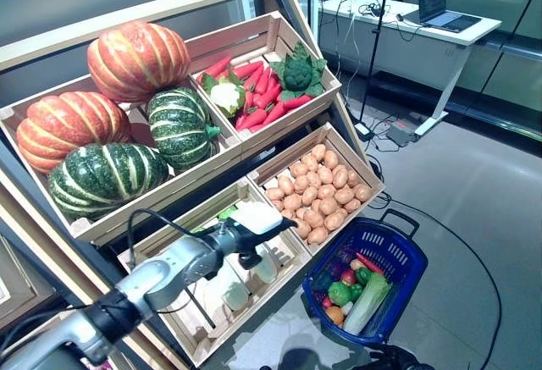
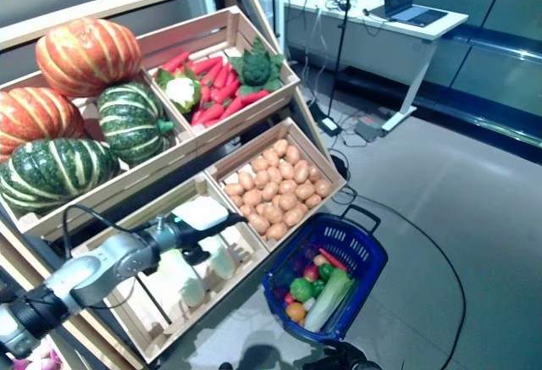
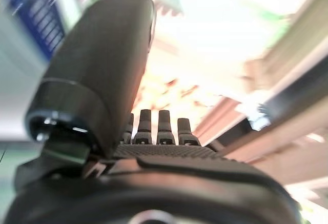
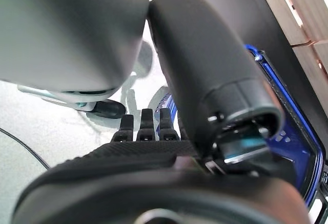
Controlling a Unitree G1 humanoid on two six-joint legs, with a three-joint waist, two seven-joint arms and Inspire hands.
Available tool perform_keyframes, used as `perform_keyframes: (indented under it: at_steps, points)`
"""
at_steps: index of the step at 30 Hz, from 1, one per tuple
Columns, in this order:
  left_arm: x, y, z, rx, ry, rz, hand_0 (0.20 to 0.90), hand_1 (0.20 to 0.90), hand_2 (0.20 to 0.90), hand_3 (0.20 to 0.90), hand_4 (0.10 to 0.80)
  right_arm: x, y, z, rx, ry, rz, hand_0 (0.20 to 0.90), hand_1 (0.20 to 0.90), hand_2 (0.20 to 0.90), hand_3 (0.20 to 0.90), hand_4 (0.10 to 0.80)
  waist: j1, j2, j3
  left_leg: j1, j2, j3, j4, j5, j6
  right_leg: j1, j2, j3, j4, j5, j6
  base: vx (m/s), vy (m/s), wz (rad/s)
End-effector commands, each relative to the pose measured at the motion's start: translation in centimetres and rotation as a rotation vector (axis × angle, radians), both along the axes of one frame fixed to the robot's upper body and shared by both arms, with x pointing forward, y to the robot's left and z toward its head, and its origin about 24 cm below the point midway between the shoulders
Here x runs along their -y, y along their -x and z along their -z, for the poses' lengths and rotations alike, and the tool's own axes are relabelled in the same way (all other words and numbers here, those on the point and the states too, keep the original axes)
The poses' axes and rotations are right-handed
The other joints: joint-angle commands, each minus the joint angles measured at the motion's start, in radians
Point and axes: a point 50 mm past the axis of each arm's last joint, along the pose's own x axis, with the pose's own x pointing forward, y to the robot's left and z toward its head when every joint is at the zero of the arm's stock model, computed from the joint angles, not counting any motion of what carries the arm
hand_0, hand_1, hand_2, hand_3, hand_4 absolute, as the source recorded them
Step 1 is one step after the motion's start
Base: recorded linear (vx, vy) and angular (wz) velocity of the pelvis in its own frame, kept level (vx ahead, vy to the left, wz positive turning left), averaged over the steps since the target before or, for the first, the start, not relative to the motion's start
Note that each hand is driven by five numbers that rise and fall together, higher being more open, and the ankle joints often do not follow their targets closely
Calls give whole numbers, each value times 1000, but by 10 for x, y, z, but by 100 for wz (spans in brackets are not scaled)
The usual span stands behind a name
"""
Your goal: Put vegetables into the basket
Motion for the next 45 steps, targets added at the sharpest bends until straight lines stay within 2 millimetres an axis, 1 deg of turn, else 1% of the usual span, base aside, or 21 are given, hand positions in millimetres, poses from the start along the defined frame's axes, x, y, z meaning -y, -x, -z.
perform_keyframes:
  at_steps: [1, 5, 7, 10, 11, 14, 16, 17, 18, 20, 22, 23, 24, 25, 26, 32, 34, 36, 38, 40, 45]
  points:
    - [2, -33, -63, 227, -153, 33, 900, 900, 900, 900, 800, 19, -27, -15, 108, 0, -39, 900, 900, 900, 900, 800, 9, -18, 23, 13, 3, -2, 10, -64, 5, -32, -24, -23, 49, 1, -6, 23, -14, 7]
    - [-4, -37, -66, 183, -280, -3, 900, 900, 900, 900, 800, 27, -35, -21, 137, 12, -28, 900, 900, 900, 900, 800, 9, -14, 55, -11, 3, -10, 35, -62, 1, -54, -22, -25, 81, -13, -16, -12, -13, 6]
    - [-6, -37, -67, 183, -311, -19, 900, 900, 900, 900, 800, 30, -38, -23, 148, 17, -20, 900, 900, 900, 900, 800, 13, -13, 73, -23, 3, -21, 50, -61, -2, -60, -22, -28, 96, -19, -20, -9, -18, 7]
    - [-10, -40, -71, 212, -311, -36, 900, 900, 900, 900, 800, 32, -41, -25, 163, 18, -16, 900, 900, 900, 900, 800, 17, -15, 93, -42, 4, -28, 75, -66, -4, -68, -22, -33, 111, -28, -26, -26, -28, 11]
    - [-12, -43, -73, 271, -289, -38, 900, 900, 900, 900, 800, 33, -44, -26, 178, 18, -9, 900, 900, 900, 900, 800, 18, -16, 108, -62, 5, -36, 98, -67, -6, -79, -21, -33, 129, -34, -31, -49, -36, 12]
    - [-18, -51, -71, 350, -222, -33, 900, 900, 900, 900, 800, 36, -52, -31, 213, 12, 23, 900, 900, 900, 900, 800, 24, -21, 143, -102, 6, -51, 152, -70, -14, -95, -19, -35, 160, -44, -42, -67, -38, 10]
    - [-30, -56, -68, 409, -203, -37, 900, 900, 900, 900, 800, 38, -63, -37, 263, 7, 42, 900, 900, 900, 900, 800, 26, -24, 180, -139, 6, -56, 203, -78, -16, -121, -18, -35, 202, -60, -51, -131, -5, 8]
    - [-38, -62, -66, 451, -210, -44, 900, 900, 900, 900, 800, 38, -78, -45, 312, 9, 41, 900, 900, 900, 900, 800, 25, -26, 211, -180, 1, -61, 249, -86, -16, -156, -15, -28, 242, -73, -64, -156, 13, 9]
    - [-39, -64, -64, 461, -212, -46, 900, 900, 900, 900, 800, 38, -82, -47, 326, 9, 43, 900, 900, 900, 900, 800, 25, -28, 221, -196, 0, -63, 273, -89, -17, -168, -16, -26, 258, -74, -67, -191, 20, 12]
    - [-45, -72, -63, 504, -230, -68, 900, 900, 900, 900, 800, 38, -100, -58, 391, 7, 55, 900, 900, 900, 900, 800, 21, -35, 265, -269, 1, -67, 378, -111, -15, -232, -20, -13, 343, -87, -81, -176, 19, 9]
    - [-51, -77, -63, 539, -236, -96, 900, 900, 900, 900, 800, 37, -112, -65, 432, 6, 64, 900, 900, 900, 900, 800, 17, -39, 288, -323, 10, -69, 451, -134, -10, -290, -21, 2, 420, -109, -90, -142, 38, 7]
    - [-57, -80, -63, 570, -235, -127, 900, 900, 900, 900, 800, 36, -121, -72, 464, 6, 67, 900, 900, 900, 900, 800, 13, -46, 309, -369, 22, -65, 516, -151, -15, -329, -21, 12, 476, -125, -95, -102, 43, 0]
    - [-59, -81, -63, 578, -233, -141, 900, 900, 900, 900, 800, 36, -124, -74, 472, 8, 64, 900, 900, 900, 900, 800, 13, -47, 315, -381, 25, -65, 530, -156, -17, -338, -21, 14, 490, -130, -96, -124, 58, -3]
    - [-62, -84, -62, 603, -235, -158, 900, 900, 900, 900, 800, 37, -131, -80, 498, 15, 54, 900, 900, 900, 900, 800, 9, -48, 336, -435, 34, -64, 603, -156, -26, -365, -21, 19, 545, -149, -108, -95, 67, -1]
    - [-65, -85, -60, 618, -238, -170, 900, 900, 900, 900, 800, 36, -136, -83, 513, 19, 50, 900, 900, 900, 900, 800, 6, -48, 346, -465, 39, -62, 640, -167, -27, -389, -23, 22, 583, -164, -112, -97, 65, -1]
    - [-85, -89, -53, 659, -261, -207, 900, 900, 900, 900, 800, 42, -163, -108, 579, 38, 45, 900, 900, 900, 900, 800, -3, -57, 375, -582, 37, -55, 776, -218, -15, -522, -37, 41, 755, -210, -118, -66, 76, -8]
    - [-91, -89, -52, 660, -272, -214, 900, 900, 900, 900, 800, 45, -169, -115, 594, 42, 55, 900, 900, 900, 900, 800, -3, -62, 382, -598, 36, -53, 806, -246, -9, -550, -44, 46, 799, -228, -115, -37, 60, -6]
    - [-96, -86, -47, 671, -268, -209, 900, 900, 900, 900, 800, 48, -174, -121, 612, 49, 59, 900, 900, 900, 900, 800, -5, -67, 387, -620, 31, -58, 832, -256, -11, -574, -51, 48, 828, -237, -111, -2, 59, -4]
    - [-98, -85, -45, 676, -266, -208, 900, 900, 900, 900, 800, 50, -175, -124, 618, 52, 60, 900, 900, 900, 900, 800, -4, -68, 393, -622, 30, -58, 841, -263, -12, -579, -54, 51, 843, -244, -109, 9, 42, -4]
    - [-100, -84, -44, 719, -259, -172, 900, 900, 900, 900, 800, 51, -182, -132, 641, 56, 51, 900, 900, 900, 900, 800, -7, -72, 399, -640, 29, -56, 856, -266, -11, -609, -59, 57, 865, -245, -105, -18, 51, -5]
    - [-98, -86, -51, 802, -268, -96, 900, 900, 900, 900, 800, 55, -192, -145, 683, 56, 65, 900, 900, 900, 900, 800, -12, -79, 413, -677, 22, -60, 893, -288, -9, -664, -65, 69, 908, -254, -95, -15, 35, -1]
